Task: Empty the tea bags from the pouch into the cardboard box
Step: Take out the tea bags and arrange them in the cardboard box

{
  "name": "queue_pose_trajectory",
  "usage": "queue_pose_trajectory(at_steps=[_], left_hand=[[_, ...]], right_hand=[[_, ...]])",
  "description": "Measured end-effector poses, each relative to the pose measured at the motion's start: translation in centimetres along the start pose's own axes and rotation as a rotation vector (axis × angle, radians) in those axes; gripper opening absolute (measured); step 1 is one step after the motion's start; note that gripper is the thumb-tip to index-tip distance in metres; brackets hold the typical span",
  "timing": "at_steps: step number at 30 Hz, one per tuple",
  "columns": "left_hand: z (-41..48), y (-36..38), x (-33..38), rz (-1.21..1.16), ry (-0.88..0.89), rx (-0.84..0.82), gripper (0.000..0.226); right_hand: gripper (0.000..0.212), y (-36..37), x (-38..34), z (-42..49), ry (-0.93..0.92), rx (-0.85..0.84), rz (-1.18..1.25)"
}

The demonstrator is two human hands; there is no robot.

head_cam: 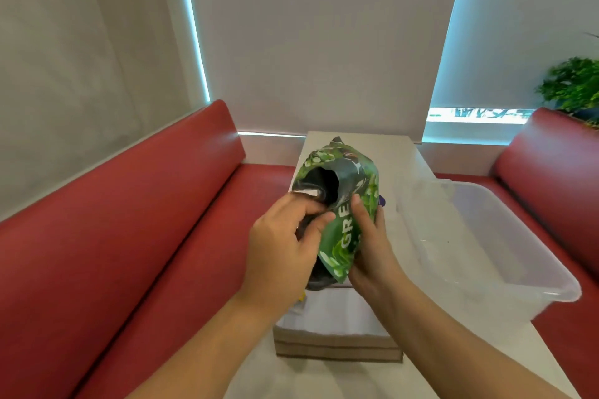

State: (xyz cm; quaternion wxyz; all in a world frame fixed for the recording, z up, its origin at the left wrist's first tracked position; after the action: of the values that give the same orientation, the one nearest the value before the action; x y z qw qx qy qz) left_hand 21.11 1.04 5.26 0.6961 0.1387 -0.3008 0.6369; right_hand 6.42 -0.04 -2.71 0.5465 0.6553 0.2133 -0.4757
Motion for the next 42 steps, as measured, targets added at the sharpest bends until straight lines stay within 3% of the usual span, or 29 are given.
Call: queue_pose_trajectory(at_steps=[4,7,10,13,17,20,22,25,29,32,36,39,42], left_hand=[[-0.4,0.2,-1.4,-0.106,-0.077,-0.028,0.006],[-0.4,0.0,-3.3,-0.351,-0.349,0.059,0.028],[0.0,0.8,-5.0,-0.567,-0.477,0.069,0.053],[0.6,1.7,-6.3,-0.694,-0.567,0.025,0.067],[1.0,2.2,-7.3,-0.913,-0.828,-0.212,0.046],[2.3,1.6,-9.5,-1.294,-1.004,-0.202,0.076],[3.6,1.2,-10.8,-1.432,-1.073,-0.203,0.085],[5.1,0.7,-14.2,-1.418,-1.173,-0.227,0.084],[6.5,1.0,-18.2,-1.523,-1.214,-0.346,0.093],[6.7,2.7,-20.0,-1.433,-1.262,-0.348,0.099],[6.9,5.7,-21.2,-1.146,-1.272,-0.356,0.075],[6.2,7.2,-22.3,-1.055,-1.356,-0.343,0.053],[5.7,7.9,-23.0,-1.053,-1.362,-0.249,0.024]], right_hand=[[0.074,-0.8,-0.9,1.1,-0.105,0.039,-0.100],[0.070,-1.4,-1.9,2.1,-0.157,0.059,-0.157],[0.069,-1.8,-2.0,3.0,-0.166,0.081,-0.198],[0.068,-2.1,-2.3,4.0,-0.188,0.073,-0.239],[0.072,-2.5,-3.3,5.3,-0.261,0.074,-0.372],[0.084,-3.1,-3.9,6.7,-0.321,0.083,-0.451],[0.095,-3.7,-4.2,7.8,-0.340,0.081,-0.519],[0.106,-4.4,-4.8,9.5,-0.313,0.037,-0.600],[0.104,-5.2,-5.1,10.9,-0.274,-0.014,-0.633],[0.103,-5.9,-5.0,10.9,-0.243,-0.066,-0.723],[0.106,-6.6,-4.4,10.8,-0.145,-0.163,-0.905],[0.101,-6.8,-3.7,10.7,-0.109,-0.064,-0.936],[0.088,-7.4,-2.8,9.7,0.043,0.133,-0.580]])
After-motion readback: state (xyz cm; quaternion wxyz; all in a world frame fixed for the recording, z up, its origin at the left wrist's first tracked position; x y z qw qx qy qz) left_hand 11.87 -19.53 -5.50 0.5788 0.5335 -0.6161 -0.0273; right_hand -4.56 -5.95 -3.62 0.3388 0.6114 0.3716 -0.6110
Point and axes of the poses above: each hand's wrist, its own z-axis towards the middle knuckle, its own y-axis out of the palm, x = y × z, the point moved 4 cm from there along z, towards the middle knuckle, and after that the axes turned 15 degrees about -z, right-handed, at the moved point
